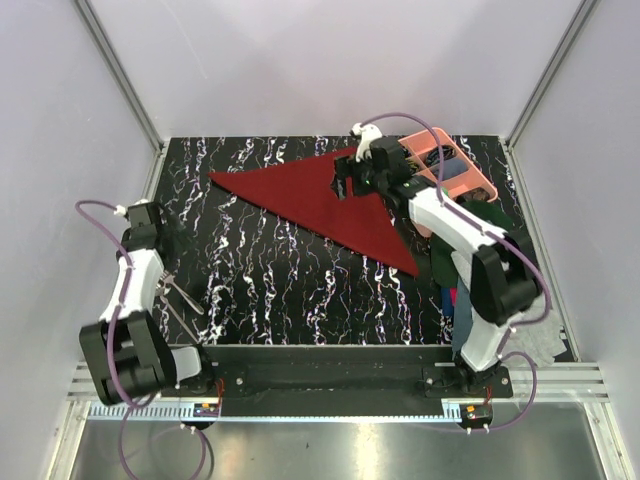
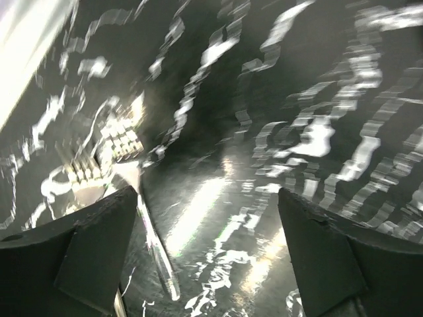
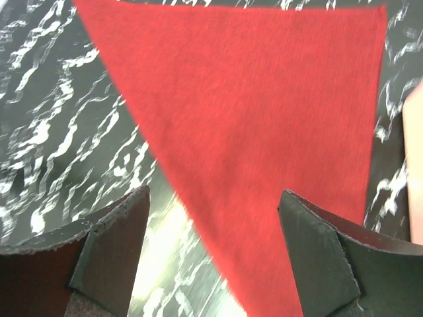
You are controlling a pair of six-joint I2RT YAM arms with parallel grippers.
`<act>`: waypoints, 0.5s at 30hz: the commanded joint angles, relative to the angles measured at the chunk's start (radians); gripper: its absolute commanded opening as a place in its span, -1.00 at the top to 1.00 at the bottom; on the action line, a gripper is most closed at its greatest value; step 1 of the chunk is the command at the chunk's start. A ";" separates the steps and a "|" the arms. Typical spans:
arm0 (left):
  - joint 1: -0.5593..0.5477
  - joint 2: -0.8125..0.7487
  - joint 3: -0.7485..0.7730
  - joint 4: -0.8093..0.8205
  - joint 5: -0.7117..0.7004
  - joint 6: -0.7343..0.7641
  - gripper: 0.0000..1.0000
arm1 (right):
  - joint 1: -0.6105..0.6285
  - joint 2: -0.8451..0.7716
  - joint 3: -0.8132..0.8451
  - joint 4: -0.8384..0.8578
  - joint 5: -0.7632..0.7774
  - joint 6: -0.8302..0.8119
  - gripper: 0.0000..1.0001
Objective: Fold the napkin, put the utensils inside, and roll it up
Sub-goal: Grab a utensil with the right arm
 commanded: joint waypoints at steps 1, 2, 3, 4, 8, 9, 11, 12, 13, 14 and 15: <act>0.020 0.097 0.001 0.047 -0.011 -0.068 -0.69 | -0.003 -0.159 -0.121 0.026 -0.080 0.113 -0.74; 0.022 0.117 0.003 0.045 -0.018 -0.065 -0.67 | -0.002 -0.176 -0.137 0.026 -0.085 0.116 -0.74; 0.024 0.139 0.004 0.044 -0.019 -0.062 -0.66 | -0.003 -0.208 -0.161 0.026 -0.087 0.117 -0.74; 0.022 0.175 0.004 0.042 -0.019 -0.059 -0.65 | -0.003 -0.221 -0.172 0.026 -0.085 0.119 -0.74; 0.042 0.219 -0.019 0.041 -0.044 -0.088 -0.55 | -0.003 -0.264 -0.205 0.025 -0.061 0.099 -0.75; 0.046 0.222 -0.022 0.041 -0.050 -0.091 -0.52 | -0.003 -0.271 -0.212 0.023 -0.056 0.096 -0.75; 0.048 0.223 -0.031 0.039 -0.081 -0.100 -0.42 | -0.003 -0.278 -0.218 0.022 -0.050 0.090 -0.75; 0.051 0.222 -0.043 0.039 -0.088 -0.103 -0.40 | -0.002 -0.281 -0.221 0.022 -0.051 0.090 -0.75; 0.051 0.222 -0.048 0.041 -0.096 -0.111 -0.37 | -0.002 -0.285 -0.225 0.022 -0.059 0.091 -0.75; 0.053 0.226 -0.050 0.042 -0.096 -0.116 -0.36 | -0.003 -0.285 -0.226 0.022 -0.061 0.093 -0.75; 0.057 0.233 -0.050 0.044 -0.096 -0.117 -0.32 | -0.003 -0.291 -0.231 0.020 -0.064 0.096 -0.75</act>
